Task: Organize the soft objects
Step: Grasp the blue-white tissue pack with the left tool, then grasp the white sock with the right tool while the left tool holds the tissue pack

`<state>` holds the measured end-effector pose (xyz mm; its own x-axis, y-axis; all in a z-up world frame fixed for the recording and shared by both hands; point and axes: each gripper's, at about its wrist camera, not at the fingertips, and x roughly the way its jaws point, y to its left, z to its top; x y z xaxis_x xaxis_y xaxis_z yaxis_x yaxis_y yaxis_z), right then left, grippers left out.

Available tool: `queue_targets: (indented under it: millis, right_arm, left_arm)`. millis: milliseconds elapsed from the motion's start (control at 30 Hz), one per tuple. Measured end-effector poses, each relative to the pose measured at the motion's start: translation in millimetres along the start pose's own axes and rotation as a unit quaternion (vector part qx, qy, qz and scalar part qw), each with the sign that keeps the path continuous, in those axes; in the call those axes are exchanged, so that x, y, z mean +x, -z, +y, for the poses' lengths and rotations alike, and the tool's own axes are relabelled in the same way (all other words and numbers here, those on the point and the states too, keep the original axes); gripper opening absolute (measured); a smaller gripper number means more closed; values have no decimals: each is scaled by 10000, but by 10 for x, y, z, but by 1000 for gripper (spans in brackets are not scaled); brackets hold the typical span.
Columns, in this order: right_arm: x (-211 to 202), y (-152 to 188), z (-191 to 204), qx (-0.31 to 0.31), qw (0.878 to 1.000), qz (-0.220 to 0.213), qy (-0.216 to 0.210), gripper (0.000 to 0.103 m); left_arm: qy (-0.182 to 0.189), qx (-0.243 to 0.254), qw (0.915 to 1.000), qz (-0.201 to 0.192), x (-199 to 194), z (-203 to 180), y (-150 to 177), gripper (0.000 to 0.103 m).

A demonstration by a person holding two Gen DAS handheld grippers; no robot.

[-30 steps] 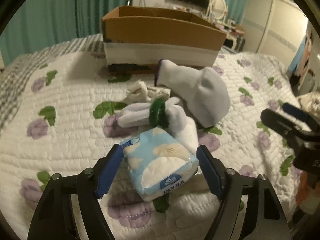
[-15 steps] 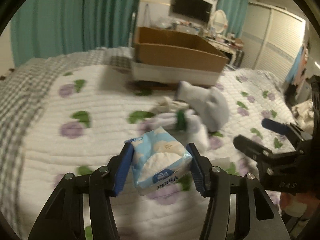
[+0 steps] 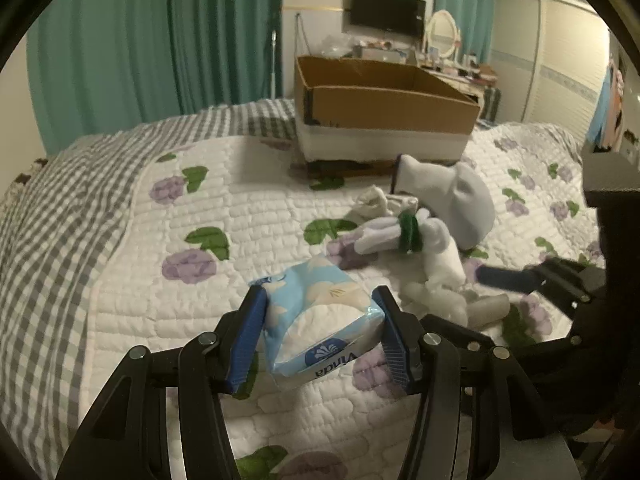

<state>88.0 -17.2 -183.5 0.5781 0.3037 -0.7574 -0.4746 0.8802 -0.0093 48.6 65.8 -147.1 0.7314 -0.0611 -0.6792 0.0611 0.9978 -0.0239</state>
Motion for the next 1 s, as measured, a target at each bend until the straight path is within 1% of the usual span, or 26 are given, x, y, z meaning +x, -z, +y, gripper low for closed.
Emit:
queue_targets:
  millis: [33, 67, 100, 167, 233, 333, 500, 733, 800, 867, 933, 1000]
  right_arm:
    - [28, 10, -4, 9, 10000, 56, -22, 58]
    - [61, 25, -22, 52, 9999, 143, -72, 53]
    - [81, 29, -36, 82, 9997, 204, -119, 52]
    - [87, 38, -52, 133, 9994, 227, -203, 43]
    - [40, 39, -56, 160, 9990, 188, -364, 29]
    - [-40, 59, -43, 137, 9989, 140, -421, 26]
    - [-364, 131, -72, 152, 9984, -166, -512, 25]
    - [-863, 44, -201, 301, 9957, -695, -529, 25]
    - [-998, -17, -271, 321, 9945, -849, -531, 25]
    - [-1102, -93, -350, 361, 9930, -983, -548, 25]
    - [-1216, -197, -446, 360, 9912, -1147, -547, 25]
    - [-1317, -359, -540, 298, 9894, -1330, -507, 25]
  left_arm:
    - [-5, 7, 10000, 11, 4, -3, 0, 54]
    - [-10, 24, 10000, 13, 10, -7, 0, 54]
    - [-8, 40, 10000, 4, 8, -14, 1, 54]
    - [-11, 56, 10000, -31, -3, -24, -5, 54]
    - [14, 25, 10000, -67, -24, -28, -13, 54]
    - [104, -56, 9999, -121, -76, -33, -14, 54]
    - [-50, 163, 9997, -189, -212, -133, 4, 54]
    - [110, 158, 9992, -346, -500, -247, -57, 54]
    - [145, 187, 9989, -397, -572, -296, -124, 54]
    - [100, 306, 9983, -489, -637, -371, -232, 54]
    - [9, 368, 9975, -605, -690, -447, -382, 54]
    - [47, 349, 9967, -726, -722, -501, -592, 54]
